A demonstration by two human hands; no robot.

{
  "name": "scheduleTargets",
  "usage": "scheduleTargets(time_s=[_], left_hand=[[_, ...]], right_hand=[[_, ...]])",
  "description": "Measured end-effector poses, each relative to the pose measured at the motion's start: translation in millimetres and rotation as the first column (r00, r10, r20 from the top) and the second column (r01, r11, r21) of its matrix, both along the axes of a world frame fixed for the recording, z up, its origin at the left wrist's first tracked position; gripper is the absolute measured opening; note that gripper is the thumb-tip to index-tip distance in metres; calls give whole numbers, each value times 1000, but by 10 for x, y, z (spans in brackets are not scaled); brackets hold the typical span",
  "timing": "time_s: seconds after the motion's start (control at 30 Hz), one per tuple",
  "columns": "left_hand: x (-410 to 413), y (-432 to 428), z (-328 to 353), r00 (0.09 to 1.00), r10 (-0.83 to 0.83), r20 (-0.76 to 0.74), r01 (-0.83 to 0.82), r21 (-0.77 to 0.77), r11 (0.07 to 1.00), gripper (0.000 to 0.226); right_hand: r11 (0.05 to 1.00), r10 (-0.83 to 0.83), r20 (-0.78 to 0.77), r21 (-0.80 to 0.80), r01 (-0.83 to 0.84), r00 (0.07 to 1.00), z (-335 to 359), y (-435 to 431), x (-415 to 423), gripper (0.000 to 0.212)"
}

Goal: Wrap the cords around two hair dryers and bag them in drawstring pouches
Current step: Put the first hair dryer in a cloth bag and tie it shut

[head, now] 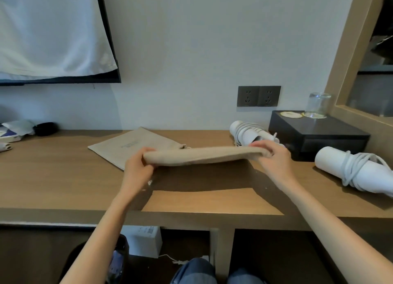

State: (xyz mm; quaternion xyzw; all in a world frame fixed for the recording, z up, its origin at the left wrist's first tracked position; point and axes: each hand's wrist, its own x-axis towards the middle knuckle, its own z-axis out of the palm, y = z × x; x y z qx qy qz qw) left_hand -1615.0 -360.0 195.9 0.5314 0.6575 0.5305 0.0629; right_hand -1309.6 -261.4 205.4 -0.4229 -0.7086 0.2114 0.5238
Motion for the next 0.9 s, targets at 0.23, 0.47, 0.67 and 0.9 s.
scheduleTargets(time_s=[0.23, 0.47, 0.67, 0.9], left_hand=[[95, 330, 644, 992, 46, 117, -83, 329, 941, 11], [-5, 698, 449, 985, 120, -126, -114, 52, 992, 24], [226, 666, 34, 918, 34, -394, -132, -224, 966, 42], [635, 479, -375, 850, -227, -476, -175, -660, 731, 57]], right_hand=[[954, -146, -380, 191, 232, 913, 619, -37, -190, 19], [952, -237, 21, -192, 237, 971, 284, 254, -215, 34], [965, -53, 522, -193, 178, 851, -113, 238, -154, 42], [956, 248, 763, -292, -24, 597, -386, 144, -223, 44]])
